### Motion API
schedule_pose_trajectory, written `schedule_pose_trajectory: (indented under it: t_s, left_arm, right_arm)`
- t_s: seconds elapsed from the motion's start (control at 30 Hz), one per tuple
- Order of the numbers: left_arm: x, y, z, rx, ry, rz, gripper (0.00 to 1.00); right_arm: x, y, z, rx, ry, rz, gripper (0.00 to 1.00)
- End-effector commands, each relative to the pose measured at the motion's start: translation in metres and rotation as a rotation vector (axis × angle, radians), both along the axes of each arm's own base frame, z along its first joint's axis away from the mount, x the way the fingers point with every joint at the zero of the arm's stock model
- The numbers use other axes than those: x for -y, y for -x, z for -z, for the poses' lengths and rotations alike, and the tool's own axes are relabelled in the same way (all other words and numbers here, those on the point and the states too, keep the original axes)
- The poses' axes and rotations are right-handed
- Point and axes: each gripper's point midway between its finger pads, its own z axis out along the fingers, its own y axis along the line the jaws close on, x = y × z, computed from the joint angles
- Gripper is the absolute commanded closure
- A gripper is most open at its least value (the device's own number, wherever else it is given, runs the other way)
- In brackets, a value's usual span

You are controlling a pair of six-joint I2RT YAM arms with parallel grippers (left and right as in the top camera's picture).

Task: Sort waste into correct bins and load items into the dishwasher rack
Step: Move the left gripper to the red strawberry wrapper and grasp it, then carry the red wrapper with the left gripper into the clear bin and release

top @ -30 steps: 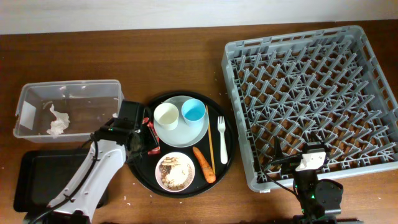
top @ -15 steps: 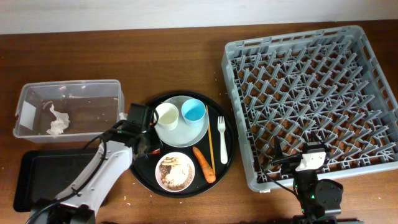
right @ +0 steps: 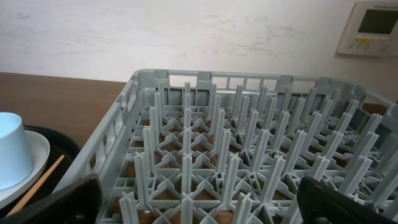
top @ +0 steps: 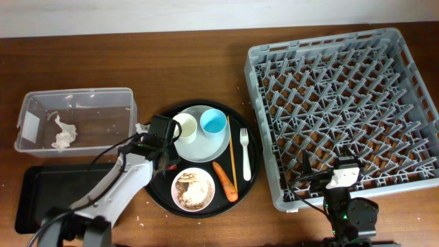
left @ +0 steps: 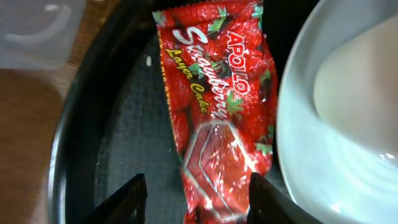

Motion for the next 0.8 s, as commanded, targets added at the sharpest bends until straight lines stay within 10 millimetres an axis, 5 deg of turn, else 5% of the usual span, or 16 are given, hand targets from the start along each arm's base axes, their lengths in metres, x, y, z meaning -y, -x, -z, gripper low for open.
schedule_pose_trajectory:
  t_s: [0.0,0.23,0.5,0.6,0.77]
  left_arm:
    - [-0.002,0.002,0.017,-0.033,-0.025,-0.003,0.48]
    - [0.000,-0.001,0.026,-0.043,-0.020,-0.001,0.49]
    - [0.000,0.002,0.027,-0.055,-0.021,0.000,0.86]
    - [0.000,0.001,0.026,-0.052,-0.021,0.001,0.93]
    - [0.004,-0.013,-0.018,0.045,-0.009,0.046,1.00]
  right_arm:
    - [0.000,0.000,0.002,-0.004,-0.005,0.003,0.01]
    - [0.000,0.000,0.002,-0.004,-0.005,0.003,0.01]
    - [0.000,0.000,0.002,-0.004,-0.005,0.003,0.01]
    - [0.000,0.000,0.002,-0.004,-0.005,0.003,0.01]
    - [0.000,0.000,0.002,-0.004,-0.005,0.003,0.01]
